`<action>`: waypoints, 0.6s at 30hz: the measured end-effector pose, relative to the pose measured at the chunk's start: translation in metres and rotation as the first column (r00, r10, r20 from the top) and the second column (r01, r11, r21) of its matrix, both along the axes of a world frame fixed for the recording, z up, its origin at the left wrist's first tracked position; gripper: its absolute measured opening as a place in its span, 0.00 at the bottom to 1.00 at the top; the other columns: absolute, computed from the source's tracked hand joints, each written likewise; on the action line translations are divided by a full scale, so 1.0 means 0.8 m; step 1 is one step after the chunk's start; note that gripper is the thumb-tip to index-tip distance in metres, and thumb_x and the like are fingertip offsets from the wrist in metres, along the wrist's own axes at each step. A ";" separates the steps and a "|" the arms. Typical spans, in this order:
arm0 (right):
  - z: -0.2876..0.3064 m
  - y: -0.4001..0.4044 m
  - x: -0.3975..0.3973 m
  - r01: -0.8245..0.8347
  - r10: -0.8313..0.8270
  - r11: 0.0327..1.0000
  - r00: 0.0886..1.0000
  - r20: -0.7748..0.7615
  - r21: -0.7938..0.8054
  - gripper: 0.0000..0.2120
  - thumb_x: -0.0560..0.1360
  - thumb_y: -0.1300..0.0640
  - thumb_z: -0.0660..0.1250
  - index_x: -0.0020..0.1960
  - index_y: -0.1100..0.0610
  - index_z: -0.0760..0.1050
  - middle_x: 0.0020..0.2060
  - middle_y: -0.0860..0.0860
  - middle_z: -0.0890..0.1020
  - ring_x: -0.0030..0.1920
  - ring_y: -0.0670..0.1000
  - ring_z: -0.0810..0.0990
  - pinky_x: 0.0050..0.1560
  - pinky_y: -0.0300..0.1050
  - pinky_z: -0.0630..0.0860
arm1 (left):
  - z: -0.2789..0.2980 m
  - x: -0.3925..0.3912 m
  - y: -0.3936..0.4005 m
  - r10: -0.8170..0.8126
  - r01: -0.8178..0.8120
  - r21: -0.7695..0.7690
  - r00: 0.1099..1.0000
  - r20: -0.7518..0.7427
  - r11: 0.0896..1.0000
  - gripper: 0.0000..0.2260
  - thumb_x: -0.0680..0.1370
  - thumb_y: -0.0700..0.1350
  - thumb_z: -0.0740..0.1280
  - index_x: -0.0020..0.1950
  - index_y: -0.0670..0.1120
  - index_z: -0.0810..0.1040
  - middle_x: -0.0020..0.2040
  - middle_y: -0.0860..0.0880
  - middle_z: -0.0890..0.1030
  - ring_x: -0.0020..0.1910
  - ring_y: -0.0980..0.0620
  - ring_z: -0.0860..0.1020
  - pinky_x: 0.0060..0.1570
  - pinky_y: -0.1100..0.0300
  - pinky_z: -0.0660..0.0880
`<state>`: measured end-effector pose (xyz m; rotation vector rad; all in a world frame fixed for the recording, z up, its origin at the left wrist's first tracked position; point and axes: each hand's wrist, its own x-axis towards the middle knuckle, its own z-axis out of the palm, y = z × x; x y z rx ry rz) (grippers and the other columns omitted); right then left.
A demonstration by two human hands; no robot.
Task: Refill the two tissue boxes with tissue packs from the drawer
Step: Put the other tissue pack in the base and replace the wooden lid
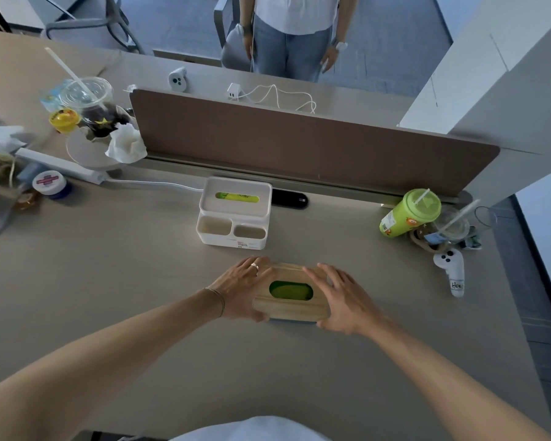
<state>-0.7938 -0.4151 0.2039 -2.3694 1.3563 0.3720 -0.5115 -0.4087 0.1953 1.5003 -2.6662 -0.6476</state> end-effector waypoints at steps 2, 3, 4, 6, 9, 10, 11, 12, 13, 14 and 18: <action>0.001 0.001 0.000 -0.001 0.001 1.000 1.000 -0.001 -0.005 0.58 0.65 0.38 0.75 0.82 0.43 0.41 0.80 0.55 0.52 0.79 0.57 0.55 0.79 0.49 0.54 | -0.001 -0.001 -0.001 0.000 0.000 0.006 1.000 0.004 1.000 0.43 0.62 0.67 0.73 0.72 0.53 0.66 0.71 0.45 0.67 0.67 0.44 0.69 0.68 0.57 0.66; 0.001 0.001 0.000 -0.002 0.002 1.000 1.000 -0.002 -0.008 0.56 0.65 0.38 0.75 0.82 0.44 0.44 0.80 0.55 0.52 0.79 0.57 0.55 0.79 0.48 0.54 | -0.001 -0.001 -0.001 0.000 0.000 0.010 1.000 0.004 1.000 0.42 0.62 0.67 0.74 0.72 0.53 0.66 0.71 0.45 0.67 0.67 0.44 0.69 0.68 0.58 0.66; 0.002 0.001 0.000 -0.004 0.004 1.000 1.000 -0.003 -0.011 0.54 0.65 0.38 0.75 0.81 0.45 0.48 0.80 0.55 0.52 0.79 0.58 0.55 0.79 0.48 0.54 | -0.001 -0.002 -0.001 0.000 0.000 0.014 1.000 0.003 1.000 0.42 0.62 0.66 0.74 0.72 0.53 0.66 0.72 0.45 0.66 0.67 0.44 0.69 0.68 0.58 0.66; 0.003 0.001 -0.001 -0.007 0.007 1.000 1.000 -0.002 -0.014 0.48 0.65 0.38 0.75 0.79 0.46 0.57 0.80 0.56 0.51 0.79 0.58 0.55 0.78 0.49 0.53 | -0.001 -0.002 -0.001 -0.002 0.002 0.030 1.000 0.014 1.000 0.42 0.63 0.66 0.75 0.72 0.53 0.65 0.73 0.45 0.64 0.69 0.44 0.67 0.67 0.57 0.66; 0.004 0.002 -0.001 -0.002 0.002 1.000 1.000 0.001 0.003 0.40 0.67 0.37 0.75 0.75 0.44 0.66 0.81 0.56 0.50 0.80 0.59 0.53 0.78 0.50 0.53 | -0.002 -0.001 -0.002 0.000 0.000 0.048 1.000 0.009 0.999 0.41 0.63 0.66 0.75 0.72 0.54 0.66 0.74 0.46 0.64 0.69 0.45 0.67 0.67 0.57 0.67; 0.004 0.003 -0.001 -0.001 0.001 1.000 1.000 0.000 0.009 0.39 0.67 0.37 0.75 0.74 0.44 0.68 0.81 0.56 0.49 0.80 0.59 0.53 0.78 0.50 0.53 | -0.003 -0.001 -0.002 0.000 0.000 0.052 1.000 0.006 0.999 0.41 0.63 0.66 0.74 0.72 0.54 0.66 0.73 0.46 0.64 0.69 0.45 0.67 0.66 0.56 0.67; 0.004 0.003 -0.001 -0.002 0.002 1.000 1.000 -0.003 0.012 0.37 0.68 0.37 0.75 0.74 0.44 0.69 0.81 0.56 0.49 0.80 0.59 0.53 0.79 0.51 0.52 | -0.004 -0.001 -0.002 -0.002 0.002 0.056 1.000 0.007 0.998 0.40 0.63 0.67 0.74 0.71 0.54 0.67 0.73 0.46 0.63 0.69 0.45 0.67 0.65 0.56 0.69; 0.004 0.004 -0.001 -0.005 0.005 1.000 1.000 -0.007 0.013 0.36 0.68 0.37 0.75 0.73 0.44 0.70 0.82 0.57 0.48 0.80 0.59 0.52 0.79 0.51 0.52 | -0.004 -0.001 -0.002 -0.004 0.003 0.059 1.000 0.008 0.998 0.39 0.63 0.67 0.74 0.70 0.54 0.67 0.73 0.47 0.63 0.69 0.46 0.68 0.64 0.56 0.70; 0.004 0.005 0.000 -0.010 0.010 1.000 1.000 -0.013 0.012 0.35 0.69 0.38 0.75 0.73 0.44 0.70 0.82 0.57 0.48 0.80 0.59 0.52 0.79 0.51 0.52 | -0.005 -0.001 -0.002 -0.002 0.002 0.061 1.000 0.007 0.998 0.39 0.63 0.67 0.74 0.70 0.54 0.67 0.73 0.47 0.63 0.68 0.46 0.68 0.63 0.55 0.72; 0.005 0.005 0.000 -0.017 0.017 1.000 1.000 -0.017 0.009 0.35 0.69 0.38 0.75 0.73 0.44 0.71 0.82 0.57 0.48 0.80 0.60 0.52 0.79 0.51 0.52 | -0.006 -0.001 -0.003 -0.002 0.001 0.065 1.000 0.006 0.998 0.39 0.63 0.67 0.74 0.69 0.54 0.67 0.72 0.48 0.63 0.68 0.46 0.68 0.61 0.55 0.73; 0.007 0.005 0.002 -0.028 0.029 1.000 0.999 -0.029 0.014 0.33 0.70 0.39 0.75 0.71 0.45 0.71 0.81 0.60 0.48 0.80 0.61 0.53 0.79 0.52 0.53 | -0.006 -0.002 -0.005 -0.032 0.029 0.066 0.999 0.042 0.997 0.40 0.65 0.66 0.76 0.71 0.54 0.66 0.75 0.46 0.61 0.72 0.45 0.64 0.63 0.53 0.73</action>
